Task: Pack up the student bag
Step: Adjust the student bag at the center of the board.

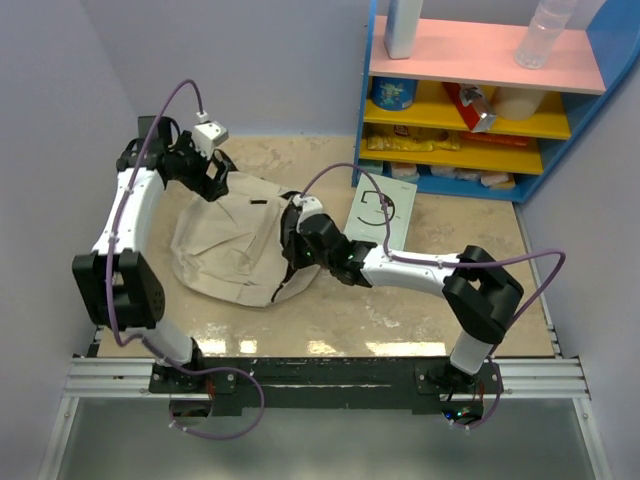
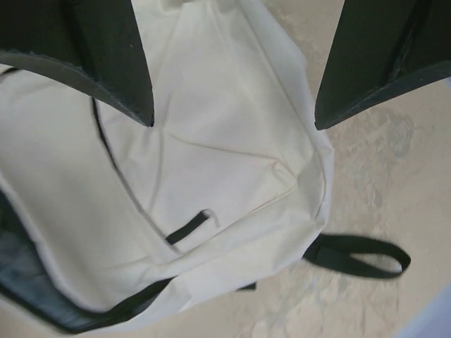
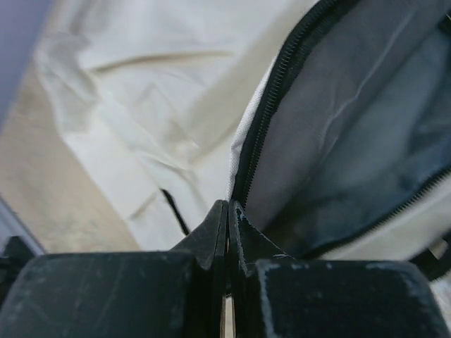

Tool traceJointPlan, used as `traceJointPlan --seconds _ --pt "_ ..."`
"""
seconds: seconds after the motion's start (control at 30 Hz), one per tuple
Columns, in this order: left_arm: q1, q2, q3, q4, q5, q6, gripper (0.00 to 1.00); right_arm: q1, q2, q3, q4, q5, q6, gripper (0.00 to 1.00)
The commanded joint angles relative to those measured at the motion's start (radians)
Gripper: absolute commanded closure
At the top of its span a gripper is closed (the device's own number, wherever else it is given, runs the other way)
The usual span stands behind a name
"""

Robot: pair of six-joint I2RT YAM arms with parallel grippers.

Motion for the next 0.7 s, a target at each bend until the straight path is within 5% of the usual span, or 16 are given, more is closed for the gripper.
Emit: traceJointPlan --seconds 0.0,0.33,0.67 --pt "-0.023 -0.121 -0.109 -0.047 0.172 -0.043 0.00 0.003 -0.031 0.118 0.131 -0.096 0.043 1.00" --pt "-0.061 0.004 -0.153 -0.003 0.334 -0.195 0.00 0.040 0.010 0.133 0.192 -0.108 0.048 1.00" --pt "-0.065 -0.038 -0.138 0.023 0.433 -0.246 0.00 0.042 0.048 0.158 0.181 -0.114 0.029 1.00"
